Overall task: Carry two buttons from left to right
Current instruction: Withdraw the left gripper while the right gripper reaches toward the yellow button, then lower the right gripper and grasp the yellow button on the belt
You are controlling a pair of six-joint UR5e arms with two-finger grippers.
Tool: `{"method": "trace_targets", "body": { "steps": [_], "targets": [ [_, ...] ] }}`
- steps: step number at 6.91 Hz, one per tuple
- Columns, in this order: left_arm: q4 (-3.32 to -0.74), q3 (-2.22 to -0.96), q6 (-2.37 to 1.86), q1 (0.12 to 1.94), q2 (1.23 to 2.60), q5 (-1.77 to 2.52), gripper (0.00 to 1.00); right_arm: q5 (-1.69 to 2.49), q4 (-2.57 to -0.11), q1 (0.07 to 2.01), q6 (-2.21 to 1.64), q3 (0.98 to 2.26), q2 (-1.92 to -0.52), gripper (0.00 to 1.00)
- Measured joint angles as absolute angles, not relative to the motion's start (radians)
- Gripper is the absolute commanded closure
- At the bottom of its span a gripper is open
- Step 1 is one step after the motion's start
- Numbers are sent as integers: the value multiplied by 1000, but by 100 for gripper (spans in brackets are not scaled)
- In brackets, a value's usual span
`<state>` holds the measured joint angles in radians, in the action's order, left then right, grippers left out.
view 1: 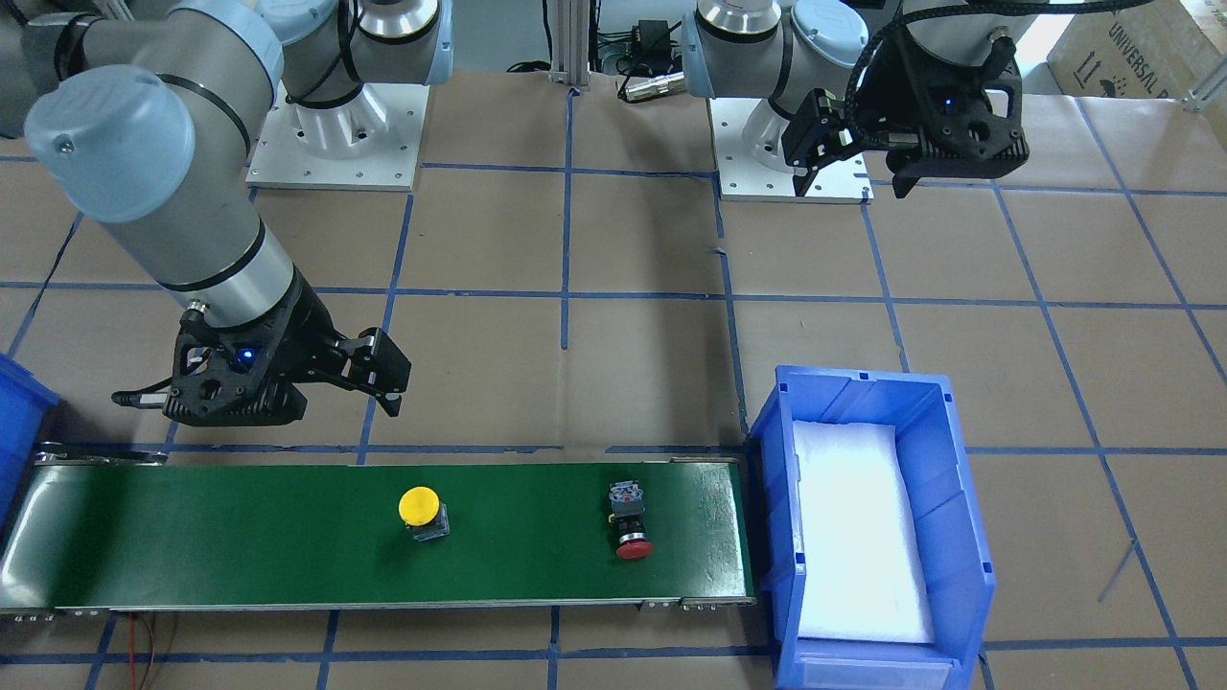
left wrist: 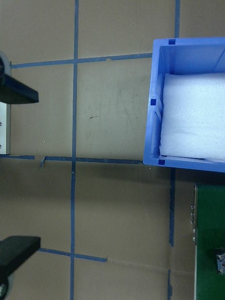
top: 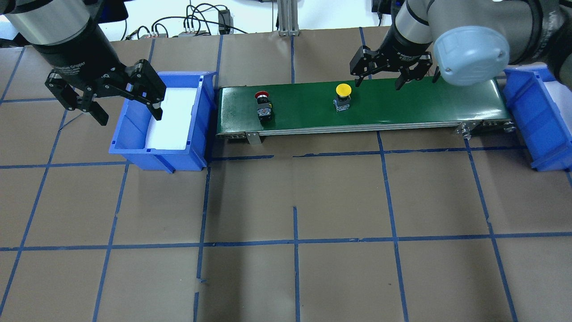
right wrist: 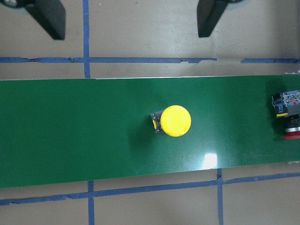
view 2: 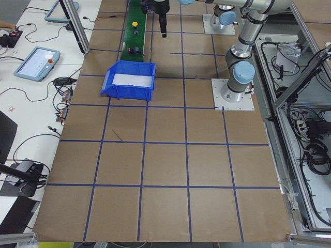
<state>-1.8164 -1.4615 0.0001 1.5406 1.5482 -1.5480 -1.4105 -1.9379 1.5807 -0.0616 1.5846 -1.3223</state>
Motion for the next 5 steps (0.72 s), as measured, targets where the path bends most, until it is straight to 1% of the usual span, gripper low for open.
{"method": "trace_targets", "body": {
  "steps": [2, 5],
  "targets": [
    [-1789, -1457, -1, 1570, 1538, -1573, 0, -1417, -1984, 1580, -65, 1590, -1285, 3],
    [-1741, -1474, 5, 1546, 1532, -1632, 0, -1434, -2023, 1580, -66, 1590, -1259, 3]
  ]
}}
